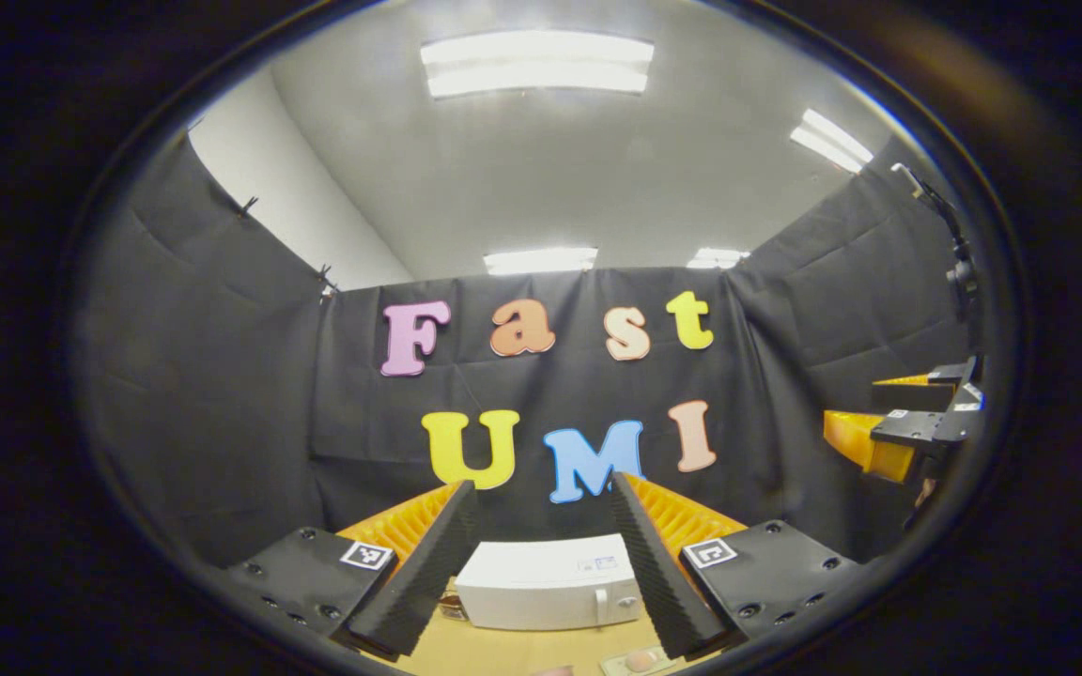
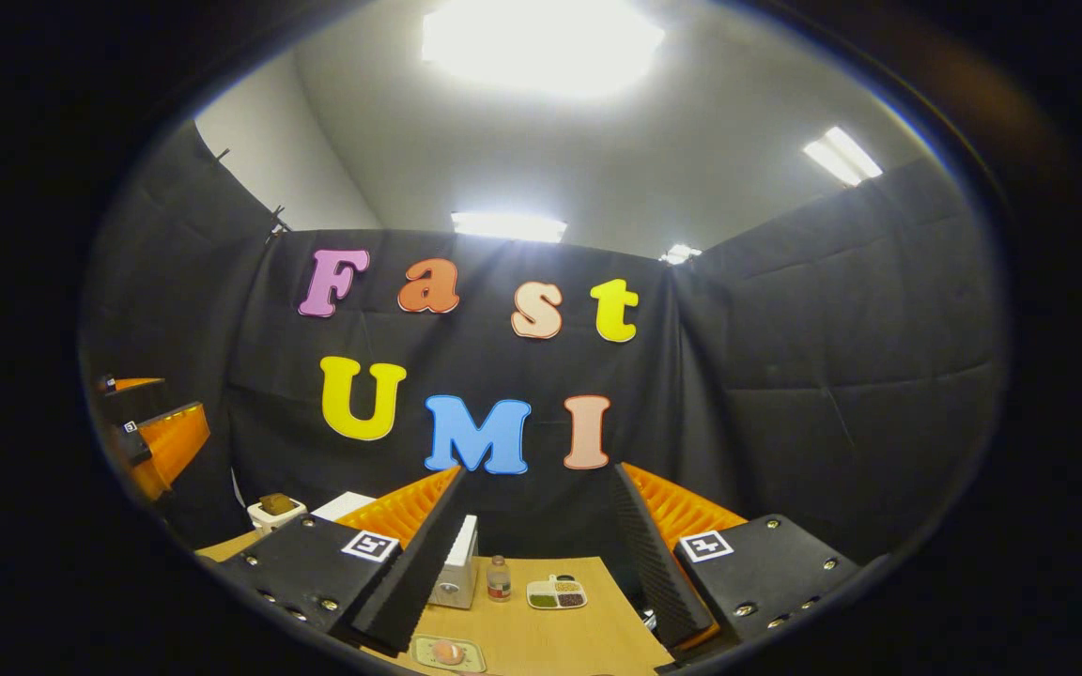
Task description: Open the microwave oven with the left hand, put the food in, and close the microwave oven.
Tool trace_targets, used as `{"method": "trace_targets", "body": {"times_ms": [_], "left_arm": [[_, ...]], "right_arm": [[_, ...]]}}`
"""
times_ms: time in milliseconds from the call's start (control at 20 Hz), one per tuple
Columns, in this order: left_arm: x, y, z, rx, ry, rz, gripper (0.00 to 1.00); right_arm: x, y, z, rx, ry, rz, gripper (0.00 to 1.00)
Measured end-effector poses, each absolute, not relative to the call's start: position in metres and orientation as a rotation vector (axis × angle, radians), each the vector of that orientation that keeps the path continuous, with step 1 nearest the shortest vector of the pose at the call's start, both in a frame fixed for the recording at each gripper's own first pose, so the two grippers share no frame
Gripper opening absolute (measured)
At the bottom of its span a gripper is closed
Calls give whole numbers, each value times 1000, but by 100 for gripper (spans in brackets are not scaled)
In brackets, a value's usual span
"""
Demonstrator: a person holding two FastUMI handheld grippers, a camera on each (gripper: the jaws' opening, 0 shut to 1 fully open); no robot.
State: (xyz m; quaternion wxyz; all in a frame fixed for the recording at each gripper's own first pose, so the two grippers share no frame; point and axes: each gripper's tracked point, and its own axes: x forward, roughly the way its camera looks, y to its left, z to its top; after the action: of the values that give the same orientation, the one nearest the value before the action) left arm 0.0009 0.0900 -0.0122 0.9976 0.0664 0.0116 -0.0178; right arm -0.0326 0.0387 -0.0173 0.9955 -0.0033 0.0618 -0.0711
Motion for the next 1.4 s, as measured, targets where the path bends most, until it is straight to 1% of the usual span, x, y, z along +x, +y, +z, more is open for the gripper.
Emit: {"method": "trace_targets", "body": {"times_ms": [150,250,450,550,600,650,700,850,900,950,1000,1150,1250,1300,1400], "left_arm": [[5,67,-29,143,57,-38,96],[8,55,-31,144,55,-28,94],[11,28,-60,115,88,-20,94],[16,26,-72,109,102,2,94],[19,21,-78,103,104,-3,95],[25,19,-87,105,110,-11,94],[32,19,-99,114,119,-21,96],[62,26,-131,170,141,-32,94],[73,23,-141,175,136,-55,94],[83,23,-148,175,127,-69,94],[91,25,-160,173,129,-83,96],[117,19,-212,176,174,-152,96],[130,18,-243,203,195,-181,94],[135,16,-257,206,198,-198,96],[144,8,-286,180,212,-242,95]], "right_arm": [[-31,24,-22,12,133,-127,93],[-29,7,-27,2,136,-127,93],[-24,-16,-41,34,131,-107,93],[-20,-24,-58,67,174,-105,93],[-17,-22,-59,84,182,-99,94],[-13,-23,-61,87,185,-102,94],[-7,-27,-66,78,187,-111,94],[10,-32,-81,50,210,-185,94],[15,-25,-83,50,210,-197,94],[21,-21,-84,40,214,-207,94],[26,-23,-90,21,221,-231,94],[39,-21,-97,-23,239,-285,94],[44,-22,-100,-38,255,-315,94],[47,-25,-102,-43,260,-338,93],[48,-34,-106,-50,276,-398,93]]}}
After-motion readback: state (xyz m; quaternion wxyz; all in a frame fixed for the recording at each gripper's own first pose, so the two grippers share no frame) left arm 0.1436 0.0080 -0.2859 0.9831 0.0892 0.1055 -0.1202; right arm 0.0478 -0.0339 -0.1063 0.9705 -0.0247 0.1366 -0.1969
